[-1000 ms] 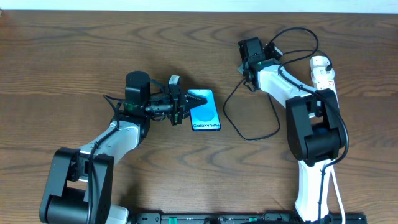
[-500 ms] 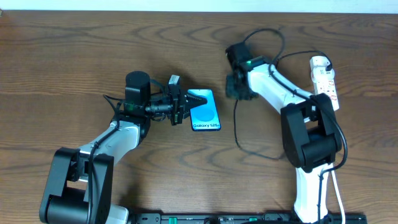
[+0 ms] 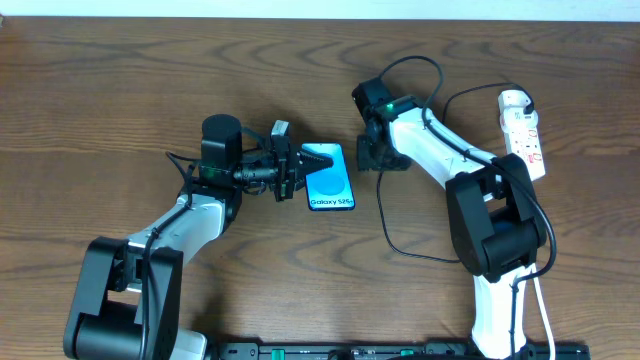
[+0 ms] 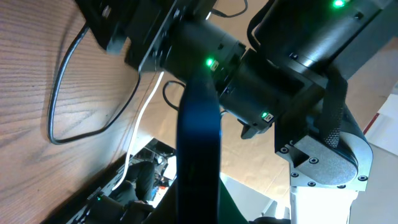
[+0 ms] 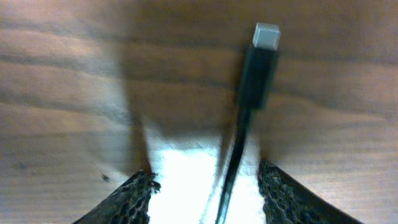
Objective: Plug charger to phone and switch on socket
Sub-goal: 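Grasp the USB-C cable end with the right gripper and lift it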
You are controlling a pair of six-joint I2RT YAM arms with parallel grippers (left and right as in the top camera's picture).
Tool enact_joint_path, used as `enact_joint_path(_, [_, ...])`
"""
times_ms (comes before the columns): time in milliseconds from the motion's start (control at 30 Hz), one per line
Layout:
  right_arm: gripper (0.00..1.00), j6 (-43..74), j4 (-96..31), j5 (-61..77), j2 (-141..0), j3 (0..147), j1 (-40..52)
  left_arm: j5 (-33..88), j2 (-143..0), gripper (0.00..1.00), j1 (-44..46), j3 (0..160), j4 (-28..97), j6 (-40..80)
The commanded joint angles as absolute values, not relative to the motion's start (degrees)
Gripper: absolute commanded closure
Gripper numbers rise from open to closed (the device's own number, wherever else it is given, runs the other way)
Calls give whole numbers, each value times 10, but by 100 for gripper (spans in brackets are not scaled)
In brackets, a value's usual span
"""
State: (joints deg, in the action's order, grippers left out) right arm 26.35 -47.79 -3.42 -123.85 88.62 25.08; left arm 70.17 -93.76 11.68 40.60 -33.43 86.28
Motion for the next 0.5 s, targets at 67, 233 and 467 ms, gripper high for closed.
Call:
enact_joint_path(67, [60, 313, -454, -49, -1295, 853, 255, 714, -935, 93, 116, 422, -339, 853])
enact_joint_path(233, [69, 313, -460, -66, -1295, 853, 255, 714, -935, 93, 116, 422, -339, 853])
enact_joint_path(467, [75, 313, -460, -86, -1295, 853, 255, 715, -935, 93, 116, 422, -339, 853])
